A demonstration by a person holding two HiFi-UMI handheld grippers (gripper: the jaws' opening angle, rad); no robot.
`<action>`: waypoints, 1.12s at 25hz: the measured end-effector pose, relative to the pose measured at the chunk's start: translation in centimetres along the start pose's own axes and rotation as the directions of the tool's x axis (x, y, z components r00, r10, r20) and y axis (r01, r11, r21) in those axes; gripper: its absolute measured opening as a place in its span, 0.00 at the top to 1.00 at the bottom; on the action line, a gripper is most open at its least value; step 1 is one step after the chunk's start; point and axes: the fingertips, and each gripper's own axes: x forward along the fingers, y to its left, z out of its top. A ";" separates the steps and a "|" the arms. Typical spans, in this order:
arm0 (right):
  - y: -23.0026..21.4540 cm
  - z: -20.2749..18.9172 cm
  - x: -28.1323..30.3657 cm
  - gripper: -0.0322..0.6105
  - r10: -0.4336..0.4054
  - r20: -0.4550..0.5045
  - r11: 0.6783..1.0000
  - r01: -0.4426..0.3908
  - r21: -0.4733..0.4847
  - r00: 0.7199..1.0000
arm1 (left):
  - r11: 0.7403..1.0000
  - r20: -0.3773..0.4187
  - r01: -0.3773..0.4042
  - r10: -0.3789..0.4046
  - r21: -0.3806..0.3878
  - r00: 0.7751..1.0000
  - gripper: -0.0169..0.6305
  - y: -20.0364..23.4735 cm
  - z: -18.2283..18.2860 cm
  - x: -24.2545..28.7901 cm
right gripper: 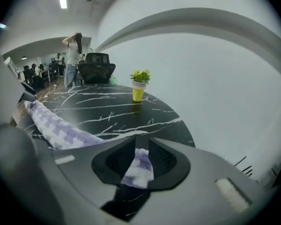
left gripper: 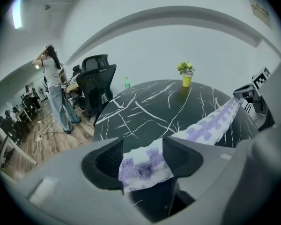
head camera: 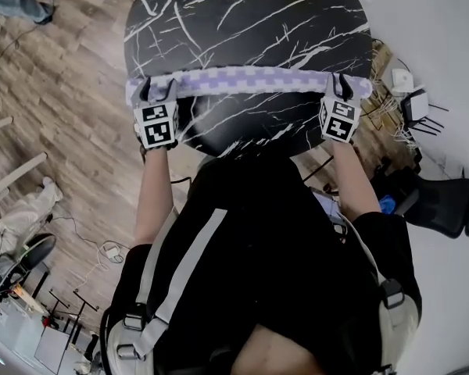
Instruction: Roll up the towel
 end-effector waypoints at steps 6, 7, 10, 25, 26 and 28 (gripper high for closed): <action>3.5 2.4 -3.2 0.83 0.079 0.084 0.997 -0.080 0.010 0.993 | 0.996 0.136 0.086 -0.083 -0.015 0.987 0.62 -2.6 3.1 -2.9; 3.7 2.7 -3.8 0.84 0.081 0.101 0.996 -0.083 0.019 0.992 | 0.995 0.159 0.099 -0.095 -0.016 0.983 0.64 -2.8 3.6 -3.4; 3.8 4.1 -5.7 0.85 0.085 0.167 0.993 -0.097 0.063 0.982 | 0.986 0.228 0.160 -0.148 -0.038 0.962 0.74 -3.9 5.1 -5.3; 5.4 12.6 -15.0 0.94 0.168 0.465 0.974 -0.220 0.060 0.869 | 0.956 0.505 0.284 -0.279 0.068 0.817 0.96 -7.0 13.6 -13.5; 5.6 12.9 -15.1 0.94 0.175 0.470 0.972 -0.227 0.057 0.865 | 0.955 0.504 0.287 -0.282 0.071 0.816 0.96 -7.1 13.6 -13.5; 6.2 13.3 -15.2 0.94 0.191 0.476 0.969 -0.243 0.051 0.859 | 0.953 0.502 0.294 -0.289 0.070 0.816 0.96 -7.4 13.6 -13.4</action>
